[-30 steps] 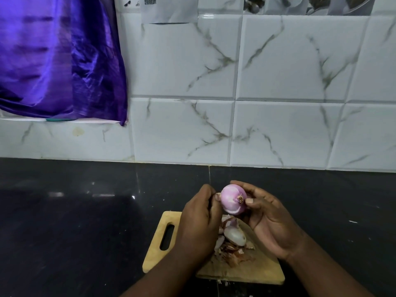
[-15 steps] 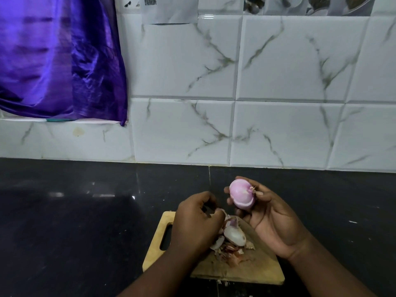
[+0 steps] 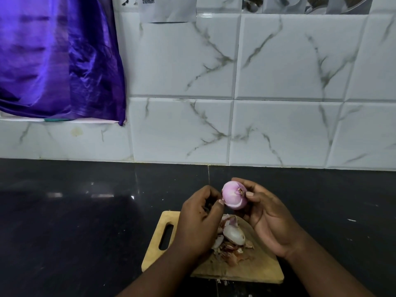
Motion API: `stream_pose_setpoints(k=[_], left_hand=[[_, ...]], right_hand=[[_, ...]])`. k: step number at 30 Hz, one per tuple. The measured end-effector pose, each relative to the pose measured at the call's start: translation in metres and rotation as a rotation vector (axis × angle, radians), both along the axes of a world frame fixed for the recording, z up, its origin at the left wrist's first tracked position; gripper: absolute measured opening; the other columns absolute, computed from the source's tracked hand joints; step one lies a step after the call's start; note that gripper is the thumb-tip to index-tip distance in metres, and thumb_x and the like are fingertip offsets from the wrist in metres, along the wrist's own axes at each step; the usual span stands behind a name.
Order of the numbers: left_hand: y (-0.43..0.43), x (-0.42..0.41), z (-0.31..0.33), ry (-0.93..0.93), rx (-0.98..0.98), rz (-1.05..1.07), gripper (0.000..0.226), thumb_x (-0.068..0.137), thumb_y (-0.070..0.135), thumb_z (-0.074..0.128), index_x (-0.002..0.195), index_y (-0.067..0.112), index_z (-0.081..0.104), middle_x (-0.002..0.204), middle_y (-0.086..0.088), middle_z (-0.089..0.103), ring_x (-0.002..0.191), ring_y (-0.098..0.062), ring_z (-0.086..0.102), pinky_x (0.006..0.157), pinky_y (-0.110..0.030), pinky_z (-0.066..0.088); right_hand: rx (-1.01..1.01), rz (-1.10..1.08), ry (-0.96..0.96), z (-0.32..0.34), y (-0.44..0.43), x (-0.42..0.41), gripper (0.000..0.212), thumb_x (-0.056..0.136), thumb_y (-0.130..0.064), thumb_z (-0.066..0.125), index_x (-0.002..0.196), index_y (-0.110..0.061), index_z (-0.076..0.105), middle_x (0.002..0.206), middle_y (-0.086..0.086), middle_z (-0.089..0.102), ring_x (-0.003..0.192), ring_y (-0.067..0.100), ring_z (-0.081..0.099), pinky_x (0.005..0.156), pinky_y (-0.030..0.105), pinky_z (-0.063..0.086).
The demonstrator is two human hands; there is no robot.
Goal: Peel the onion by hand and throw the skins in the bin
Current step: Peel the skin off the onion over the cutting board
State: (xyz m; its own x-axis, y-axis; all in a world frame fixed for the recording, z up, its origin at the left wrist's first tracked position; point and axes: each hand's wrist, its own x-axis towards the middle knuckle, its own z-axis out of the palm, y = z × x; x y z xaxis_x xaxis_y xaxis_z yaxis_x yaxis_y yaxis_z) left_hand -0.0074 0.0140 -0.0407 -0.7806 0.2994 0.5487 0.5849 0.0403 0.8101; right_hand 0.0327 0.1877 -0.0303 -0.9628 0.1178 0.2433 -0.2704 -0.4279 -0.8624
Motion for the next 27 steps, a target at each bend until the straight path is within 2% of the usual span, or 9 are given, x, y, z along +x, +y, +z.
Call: stream_pose_setpoints(k=[4, 6, 9, 12, 18, 21, 23, 25, 27], left_hand=[[-0.001, -0.006, -0.005, 0.064, -0.070, 0.129, 0.026, 0.100, 0.007, 0.058, 0.088, 0.027, 0.069, 0.082, 0.006, 0.069, 0.078, -0.015, 0.066, 0.068, -0.043, 0.057], [-0.003, -0.008, -0.005, 0.128, -0.083, 0.206, 0.028, 0.097, 0.003, 0.060, 0.088, 0.027, 0.070, 0.082, 0.009, 0.069, 0.079, -0.014, 0.066, 0.068, -0.043, 0.056], [-0.004, -0.004, -0.001, 0.263, -0.071, 0.171, 0.015, 0.098, 0.013, 0.066, 0.102, 0.026, 0.071, 0.094, 0.014, 0.070, 0.089, -0.010, 0.068, 0.072, -0.032, 0.057], [-0.003, -0.001, -0.002, 0.352, -0.140, 0.106, 0.025, 0.098, 0.018, 0.072, 0.121, 0.028, 0.071, 0.110, 0.019, 0.069, 0.102, -0.006, 0.067, 0.081, -0.027, 0.059], [-0.004, -0.010, -0.007, 0.424, -0.159, 0.219, 0.019, 0.094, 0.008, 0.077, 0.106, 0.023, 0.080, 0.099, 0.013, 0.076, 0.091, -0.001, 0.070, 0.078, -0.025, 0.061], [-0.005, -0.010, -0.007, 0.377, -0.172, 0.266, 0.014, 0.093, 0.014, 0.077, 0.103, 0.023, 0.082, 0.094, 0.014, 0.077, 0.088, 0.001, 0.070, 0.077, -0.019, 0.059], [-0.005, -0.007, -0.006, 0.298, -0.193, 0.235, 0.011, 0.094, 0.016, 0.076, 0.100, 0.025, 0.080, 0.091, 0.015, 0.075, 0.086, -0.001, 0.069, 0.075, -0.017, 0.057], [-0.005, -0.006, -0.003, 0.082, -0.145, 0.116, 0.009, 0.095, 0.016, 0.075, 0.095, 0.024, 0.078, 0.086, 0.011, 0.075, 0.083, -0.004, 0.069, 0.071, -0.020, 0.058], [-0.005, -0.011, 0.000, -0.166, -0.017, -0.062, 0.007, 0.096, 0.012, 0.075, 0.091, 0.017, 0.077, 0.080, 0.005, 0.075, 0.074, -0.005, 0.069, 0.067, -0.024, 0.057]], right_hand=[[0.054, -0.077, -0.013, 0.000, -0.003, 0.001, 0.033, 0.087, -0.010, 0.065, 0.118, -0.008, 0.075, 0.123, 0.021, 0.074, 0.106, 0.028, 0.072, 0.090, 0.036, 0.060], [0.093, -0.121, -0.031, -0.001, -0.003, 0.001, 0.036, 0.085, -0.014, 0.065, 0.119, -0.006, 0.074, 0.122, 0.022, 0.075, 0.105, 0.030, 0.071, 0.092, 0.041, 0.057], [0.178, -0.165, -0.048, -0.001, -0.003, 0.003, 0.038, 0.082, -0.020, 0.070, 0.117, -0.007, 0.076, 0.117, 0.021, 0.077, 0.105, 0.033, 0.072, 0.095, 0.045, 0.055], [0.234, -0.178, -0.064, -0.001, -0.001, 0.004, 0.037, 0.082, -0.024, 0.070, 0.116, -0.010, 0.077, 0.115, 0.018, 0.078, 0.108, 0.034, 0.073, 0.092, 0.045, 0.059], [0.278, -0.147, -0.086, -0.004, 0.000, 0.004, 0.034, 0.081, -0.028, 0.075, 0.111, -0.013, 0.079, 0.113, 0.018, 0.078, 0.104, 0.035, 0.074, 0.082, 0.044, 0.062], [0.310, -0.172, -0.059, -0.006, 0.002, 0.002, 0.040, 0.075, -0.026, 0.081, 0.112, -0.010, 0.077, 0.114, 0.019, 0.076, 0.104, 0.034, 0.072, 0.085, 0.046, 0.062], [0.341, -0.195, -0.032, -0.005, 0.003, 0.002, 0.044, 0.072, -0.023, 0.087, 0.112, -0.009, 0.074, 0.112, 0.015, 0.076, 0.106, 0.034, 0.072, 0.083, 0.040, 0.063], [0.402, -0.224, 0.014, -0.005, 0.006, 0.002, 0.048, 0.069, -0.024, 0.094, 0.111, -0.014, 0.074, 0.111, 0.012, 0.076, 0.106, 0.034, 0.072, 0.084, 0.040, 0.063], [0.465, -0.239, 0.075, -0.005, 0.008, 0.002, 0.050, 0.065, -0.029, 0.093, 0.110, -0.020, 0.073, 0.112, 0.012, 0.076, 0.107, 0.034, 0.073, 0.088, 0.046, 0.061]])
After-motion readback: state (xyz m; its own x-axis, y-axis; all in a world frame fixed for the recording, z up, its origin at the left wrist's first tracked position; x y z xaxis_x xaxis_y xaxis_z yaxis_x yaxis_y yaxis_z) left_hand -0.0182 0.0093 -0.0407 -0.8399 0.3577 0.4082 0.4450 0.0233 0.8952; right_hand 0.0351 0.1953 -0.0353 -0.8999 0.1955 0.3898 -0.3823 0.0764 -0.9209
